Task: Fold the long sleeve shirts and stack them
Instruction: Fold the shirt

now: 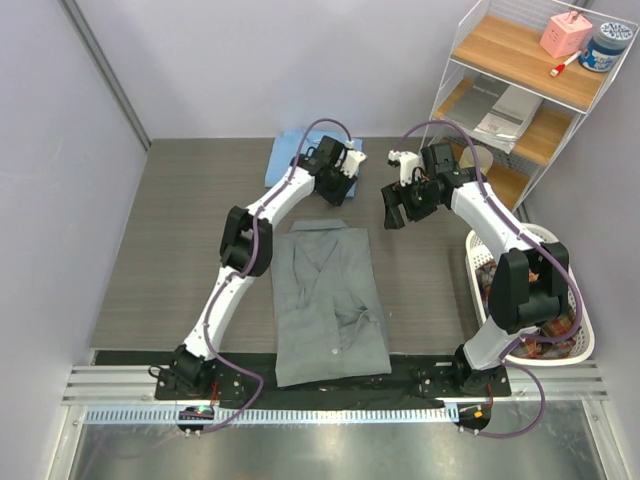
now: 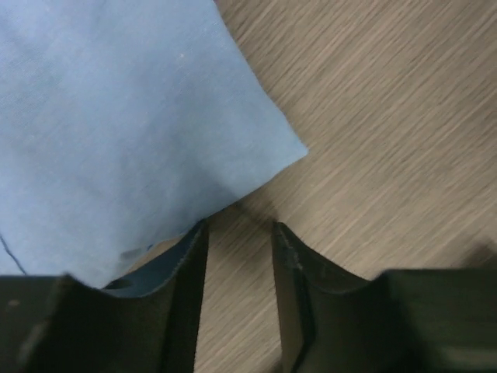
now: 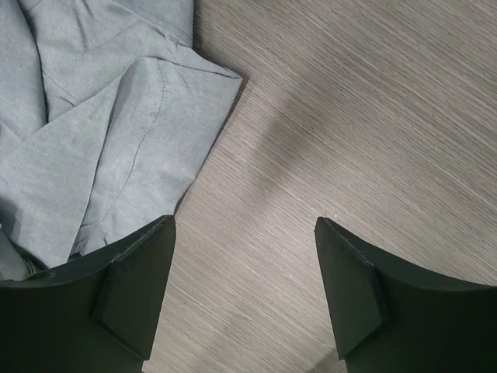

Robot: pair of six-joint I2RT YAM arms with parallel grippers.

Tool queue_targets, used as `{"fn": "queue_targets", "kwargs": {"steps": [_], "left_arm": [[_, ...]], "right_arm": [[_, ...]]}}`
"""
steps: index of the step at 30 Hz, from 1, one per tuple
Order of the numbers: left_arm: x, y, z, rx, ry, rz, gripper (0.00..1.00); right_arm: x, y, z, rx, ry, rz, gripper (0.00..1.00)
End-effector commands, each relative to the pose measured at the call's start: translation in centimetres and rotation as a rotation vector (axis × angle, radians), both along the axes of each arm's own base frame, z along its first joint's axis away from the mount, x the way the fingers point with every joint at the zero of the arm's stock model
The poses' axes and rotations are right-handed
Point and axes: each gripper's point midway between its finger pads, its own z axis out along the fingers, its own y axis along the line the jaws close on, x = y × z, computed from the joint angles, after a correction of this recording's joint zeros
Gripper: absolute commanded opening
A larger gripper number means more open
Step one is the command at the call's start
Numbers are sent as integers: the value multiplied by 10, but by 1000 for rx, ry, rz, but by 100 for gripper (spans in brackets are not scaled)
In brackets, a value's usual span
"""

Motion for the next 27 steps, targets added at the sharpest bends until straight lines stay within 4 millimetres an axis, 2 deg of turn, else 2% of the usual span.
{"fn": "queue_targets", "kwargs": {"steps": [1,3,4,6,7,8,10,11,12,14,15,18,19,25,27], "left_arm": [[11,13,69,-131,-51,67,45],[-4,22,100,-192,-10,50,49],[-15,27,135,-211,-38,25,52],[-46,43,140,-166,15,-46,52],[-74,56,157,-151,59,-69,54],[-102,68,131,-133,175,-93,54],[-140,86,117,-104,269,-128,57],[-153,95,122,-103,269,-132,57],[-177,109,97,-64,349,-123,58],[-189,118,92,-63,363,-103,59],[-202,129,72,-21,408,-79,59],[-199,142,59,18,378,-23,62],[-201,152,48,65,374,2,63],[-194,173,29,53,442,105,64],[-193,180,21,21,496,153,63]], "right_arm": [[11,8,20,55,-68,1,77],[9,17,17,77,-53,21,75],[9,21,17,78,-50,34,73],[4,32,12,87,-19,62,72],[3,35,10,94,-8,66,71],[0,39,6,99,9,68,71],[-8,49,2,130,53,73,71],[-14,52,-5,134,86,73,71],[-21,59,-8,154,116,83,71],[-31,66,-16,169,161,91,71],[-35,70,-23,172,190,90,71],[-43,79,-38,156,231,109,72],[-45,78,-44,144,246,96,73],[-34,63,-79,51,278,-18,76],[-30,61,-83,45,277,-44,77]]}}
